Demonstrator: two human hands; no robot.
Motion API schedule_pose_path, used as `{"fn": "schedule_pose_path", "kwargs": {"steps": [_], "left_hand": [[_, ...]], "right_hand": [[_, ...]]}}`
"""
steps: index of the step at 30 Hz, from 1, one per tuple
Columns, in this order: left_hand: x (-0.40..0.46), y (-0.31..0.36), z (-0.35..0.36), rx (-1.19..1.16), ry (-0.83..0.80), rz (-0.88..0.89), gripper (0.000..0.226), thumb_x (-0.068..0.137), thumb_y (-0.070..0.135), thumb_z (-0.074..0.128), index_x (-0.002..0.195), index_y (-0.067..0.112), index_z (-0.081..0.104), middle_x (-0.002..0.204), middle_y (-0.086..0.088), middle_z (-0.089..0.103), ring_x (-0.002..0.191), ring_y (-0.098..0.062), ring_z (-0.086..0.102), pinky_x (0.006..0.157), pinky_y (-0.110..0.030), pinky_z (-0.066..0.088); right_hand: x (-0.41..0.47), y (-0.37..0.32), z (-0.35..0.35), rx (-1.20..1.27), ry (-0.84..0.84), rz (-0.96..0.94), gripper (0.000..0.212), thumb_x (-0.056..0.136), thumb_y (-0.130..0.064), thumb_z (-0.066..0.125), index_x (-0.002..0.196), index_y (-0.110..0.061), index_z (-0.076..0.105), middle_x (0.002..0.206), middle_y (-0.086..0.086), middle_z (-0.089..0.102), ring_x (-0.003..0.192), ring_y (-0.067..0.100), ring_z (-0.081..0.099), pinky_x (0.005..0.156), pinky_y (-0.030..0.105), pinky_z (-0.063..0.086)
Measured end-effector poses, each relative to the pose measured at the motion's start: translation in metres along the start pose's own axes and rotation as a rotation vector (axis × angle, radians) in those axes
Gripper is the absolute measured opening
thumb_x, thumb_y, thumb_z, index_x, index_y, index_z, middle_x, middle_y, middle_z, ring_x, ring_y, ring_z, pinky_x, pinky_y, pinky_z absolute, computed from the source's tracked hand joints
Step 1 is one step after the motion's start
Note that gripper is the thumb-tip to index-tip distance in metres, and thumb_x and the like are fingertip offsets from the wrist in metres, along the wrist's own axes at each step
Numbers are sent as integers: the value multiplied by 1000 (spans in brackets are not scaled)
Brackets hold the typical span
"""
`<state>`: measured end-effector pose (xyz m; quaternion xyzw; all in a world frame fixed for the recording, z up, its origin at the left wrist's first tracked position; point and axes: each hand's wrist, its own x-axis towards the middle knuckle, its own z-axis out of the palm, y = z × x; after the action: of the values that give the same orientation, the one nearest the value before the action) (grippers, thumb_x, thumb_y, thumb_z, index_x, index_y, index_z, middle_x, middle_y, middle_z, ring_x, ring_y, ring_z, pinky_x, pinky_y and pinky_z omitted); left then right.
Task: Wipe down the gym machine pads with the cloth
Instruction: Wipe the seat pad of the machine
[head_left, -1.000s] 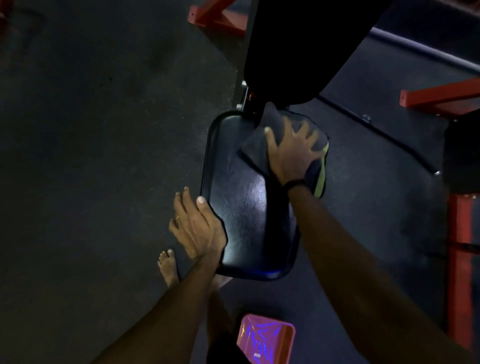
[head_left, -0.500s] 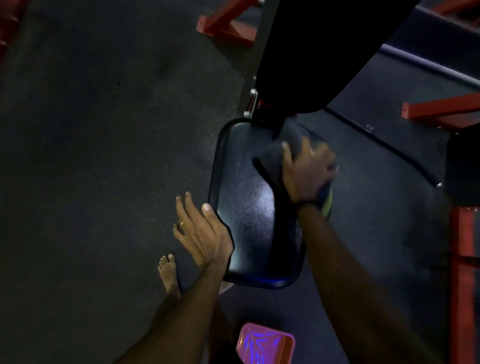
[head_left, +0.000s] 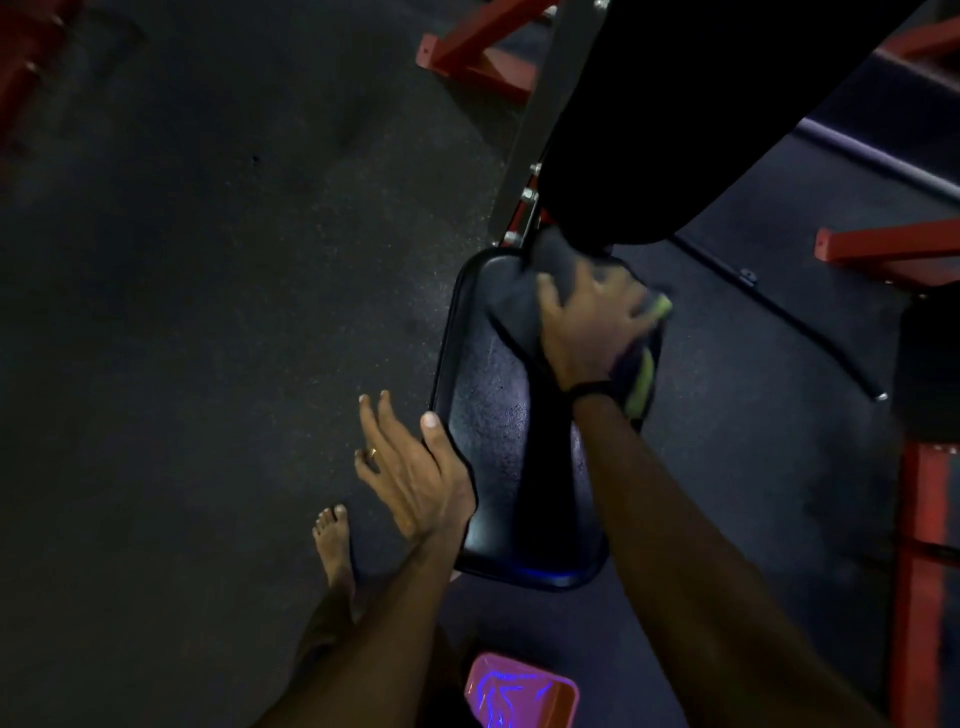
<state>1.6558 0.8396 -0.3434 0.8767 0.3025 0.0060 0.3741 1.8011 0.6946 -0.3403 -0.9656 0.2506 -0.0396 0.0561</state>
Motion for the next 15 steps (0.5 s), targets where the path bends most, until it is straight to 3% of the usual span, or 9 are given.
{"fn": "schedule_pose_path", "kwargs": {"steps": [2,5,7,9,12,15], "left_hand": [[1,0,0,-17,4,8,65,104,54,15,149,11,35,161,-10,28,130,-30,50,116,-56,22],[2,0,-1,-53,7,10,67,103,56,14,149,12,36,161,-10,29,133,-30,47,114,-59,24],[1,-2,0,-64,10,6,63,104,54,18,149,13,35,161,-9,28,134,-29,47,115,-59,23],[0,-3,-1,-84,1,7,63,103,55,20,150,14,33,162,-7,26,137,-27,45,118,-57,18],[-1,-3,-1,-94,-11,12,70,101,60,18,150,12,34,163,-7,26,138,-20,41,120,-54,16],[1,-3,-2,-85,-6,36,72,99,63,20,151,14,32,163,-7,25,137,-21,41,120,-53,14]], "right_hand": [[-24,-30,-1,55,-5,-238,46,88,-57,52,119,-27,64,112,11,58,108,34,52,97,59,34],[-110,5,-30,99,-156,-481,44,87,-60,49,123,-35,55,121,3,53,112,27,46,90,51,35],[-137,59,-42,67,-185,-421,48,84,-64,46,123,-38,57,121,2,53,114,29,47,91,53,36],[-111,84,-39,56,-165,-231,56,82,-65,42,125,-33,61,120,8,53,116,35,47,94,57,38],[-39,44,-16,-2,-54,-8,53,86,-64,42,122,-29,62,119,10,54,119,36,46,106,64,29],[-31,-25,0,41,-29,-218,50,84,-57,51,123,-28,64,113,9,57,108,31,50,96,56,32]]}}
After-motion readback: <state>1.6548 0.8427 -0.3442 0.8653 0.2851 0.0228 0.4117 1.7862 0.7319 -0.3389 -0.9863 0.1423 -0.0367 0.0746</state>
